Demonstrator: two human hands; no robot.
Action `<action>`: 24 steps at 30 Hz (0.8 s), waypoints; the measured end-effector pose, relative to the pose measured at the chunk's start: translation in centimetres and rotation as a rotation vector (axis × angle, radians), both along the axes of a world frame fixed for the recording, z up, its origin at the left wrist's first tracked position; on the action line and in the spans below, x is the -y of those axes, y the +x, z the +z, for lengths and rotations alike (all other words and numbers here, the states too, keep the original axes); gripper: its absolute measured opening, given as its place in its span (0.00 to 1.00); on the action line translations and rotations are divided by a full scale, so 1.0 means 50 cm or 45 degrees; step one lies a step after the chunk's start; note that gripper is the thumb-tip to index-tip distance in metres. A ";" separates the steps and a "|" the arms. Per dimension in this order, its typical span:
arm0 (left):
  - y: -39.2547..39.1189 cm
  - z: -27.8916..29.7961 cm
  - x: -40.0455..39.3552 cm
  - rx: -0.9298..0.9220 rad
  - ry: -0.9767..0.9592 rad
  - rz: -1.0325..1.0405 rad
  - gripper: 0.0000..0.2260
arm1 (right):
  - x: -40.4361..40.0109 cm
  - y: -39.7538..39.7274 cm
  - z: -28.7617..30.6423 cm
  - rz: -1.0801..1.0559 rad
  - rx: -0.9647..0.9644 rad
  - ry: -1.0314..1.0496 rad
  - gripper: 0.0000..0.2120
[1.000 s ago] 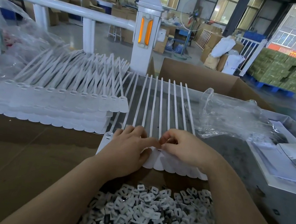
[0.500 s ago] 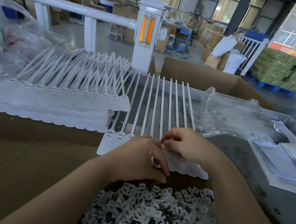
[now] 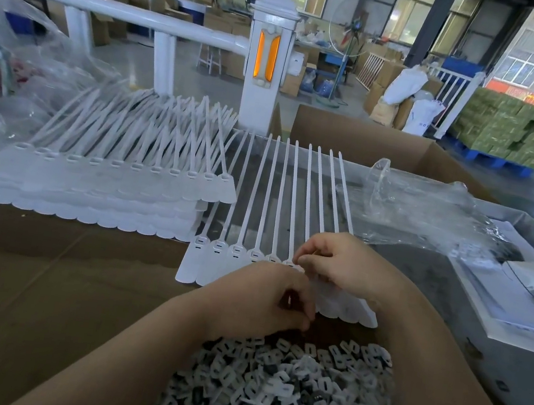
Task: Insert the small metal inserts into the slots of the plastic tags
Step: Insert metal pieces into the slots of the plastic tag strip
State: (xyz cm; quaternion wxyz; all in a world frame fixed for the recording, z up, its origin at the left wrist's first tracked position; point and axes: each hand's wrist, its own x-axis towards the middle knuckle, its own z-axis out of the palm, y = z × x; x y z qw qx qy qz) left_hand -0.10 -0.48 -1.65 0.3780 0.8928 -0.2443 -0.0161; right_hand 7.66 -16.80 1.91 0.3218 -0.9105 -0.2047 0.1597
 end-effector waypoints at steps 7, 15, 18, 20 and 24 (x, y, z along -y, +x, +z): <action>0.019 0.009 -0.031 -0.355 -0.631 0.490 0.04 | 0.007 -0.004 0.010 0.042 -0.026 0.235 0.05; 0.033 0.003 -0.041 -0.552 -0.906 0.591 0.06 | 0.002 -0.006 0.011 0.183 0.012 0.318 0.07; 0.033 0.003 -0.041 -0.567 -0.910 0.583 0.07 | 0.001 -0.006 0.009 0.184 0.028 0.321 0.05; 0.033 0.003 -0.043 -0.575 -0.906 0.575 0.07 | 0.001 -0.007 0.008 0.192 0.035 0.330 0.04; 0.030 0.007 -0.043 -0.586 -0.919 0.553 0.07 | -0.002 -0.012 0.008 0.203 0.046 0.324 0.03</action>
